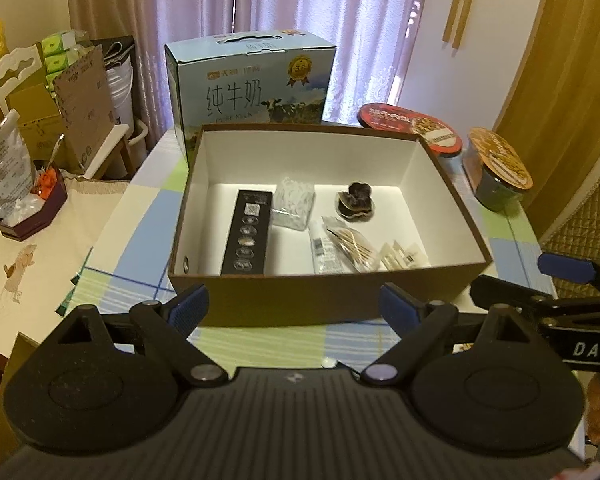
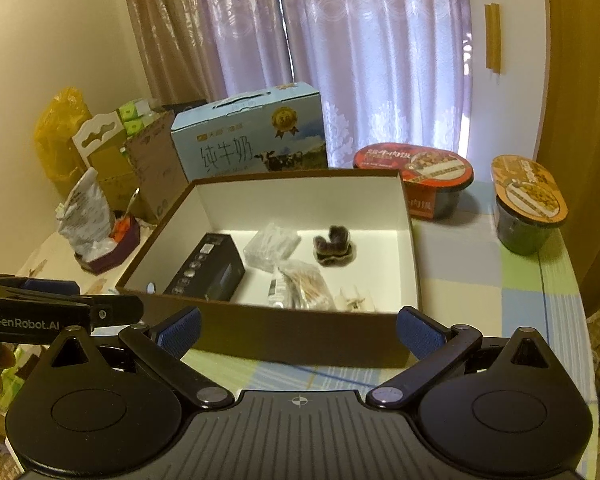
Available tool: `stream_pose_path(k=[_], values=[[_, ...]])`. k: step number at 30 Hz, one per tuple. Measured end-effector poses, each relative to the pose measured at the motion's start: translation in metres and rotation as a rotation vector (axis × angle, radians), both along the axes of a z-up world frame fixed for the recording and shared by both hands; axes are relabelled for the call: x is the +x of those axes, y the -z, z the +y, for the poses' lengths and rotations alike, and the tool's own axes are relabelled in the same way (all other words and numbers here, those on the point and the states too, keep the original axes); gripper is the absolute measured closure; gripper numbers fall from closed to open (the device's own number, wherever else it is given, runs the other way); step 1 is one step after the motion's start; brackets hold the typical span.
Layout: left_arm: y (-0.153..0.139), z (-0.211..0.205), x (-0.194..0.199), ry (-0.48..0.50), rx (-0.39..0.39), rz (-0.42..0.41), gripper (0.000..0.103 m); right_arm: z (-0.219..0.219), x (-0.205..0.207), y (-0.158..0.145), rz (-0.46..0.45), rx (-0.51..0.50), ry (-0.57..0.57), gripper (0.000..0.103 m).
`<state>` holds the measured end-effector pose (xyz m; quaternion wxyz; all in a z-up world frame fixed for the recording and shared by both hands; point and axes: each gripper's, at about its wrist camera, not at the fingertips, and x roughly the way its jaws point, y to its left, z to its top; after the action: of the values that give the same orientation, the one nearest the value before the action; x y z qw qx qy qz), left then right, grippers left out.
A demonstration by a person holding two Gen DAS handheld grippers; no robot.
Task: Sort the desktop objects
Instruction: 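Withdraw both tools from the cardboard box toward the Mentholatum items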
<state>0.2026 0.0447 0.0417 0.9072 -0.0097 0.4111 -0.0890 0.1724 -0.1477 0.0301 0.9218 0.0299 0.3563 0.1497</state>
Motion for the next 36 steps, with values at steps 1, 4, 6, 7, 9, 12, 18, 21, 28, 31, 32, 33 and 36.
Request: stream_pose_path(k=[1,4,6,7,9,12,18,21,28,31,32,33,36], values=[[0.000,0.000,-0.004,0.002,-0.003,0.001,0.013,0.000,-0.003,0.000,0.001,-0.003,-0.001,0.002],[0.001,-0.001,-0.014,0.005,-0.003,0.004,0.013,0.000,-0.012,0.001,0.003,-0.008,-0.007,0.002],[0.002,-0.002,-0.019,0.007,-0.005,0.011,0.013,0.000,-0.017,0.002,0.006,-0.011,-0.009,0.002],[0.003,-0.002,-0.022,0.008,-0.005,0.015,0.013,0.000,-0.019,0.003,0.009,-0.014,-0.008,0.002],[0.005,-0.003,-0.025,0.010,-0.004,0.021,0.013,-0.001,-0.024,0.006,0.016,-0.016,-0.007,0.002],[0.008,-0.004,-0.032,0.014,0.002,0.028,0.013,-0.003,-0.029,0.010,0.030,-0.017,-0.005,0.002],[0.014,-0.004,-0.042,0.019,0.012,0.043,0.013,-0.004,-0.036,0.015,0.043,-0.023,-0.006,0.002],[0.018,-0.004,-0.045,0.016,0.018,0.046,0.013,-0.005,-0.040,0.019,0.053,-0.024,-0.005,0.002],[0.040,-0.003,-0.056,0.009,0.047,0.086,0.013,-0.008,-0.050,0.039,0.109,-0.035,-0.002,0.002],[0.052,-0.001,-0.060,0.009,0.048,0.121,0.013,-0.010,-0.053,0.047,0.132,-0.042,0.001,0.002],[0.055,0.000,-0.061,0.009,0.049,0.130,0.013,-0.011,-0.054,0.050,0.138,-0.044,0.003,0.002],[0.057,0.000,-0.062,0.010,0.050,0.137,0.013,-0.012,-0.055,0.052,0.144,-0.044,0.005,0.002],[0.063,0.001,-0.063,0.011,0.056,0.150,0.013,-0.016,-0.056,0.060,0.168,-0.044,0.015,0.002]])
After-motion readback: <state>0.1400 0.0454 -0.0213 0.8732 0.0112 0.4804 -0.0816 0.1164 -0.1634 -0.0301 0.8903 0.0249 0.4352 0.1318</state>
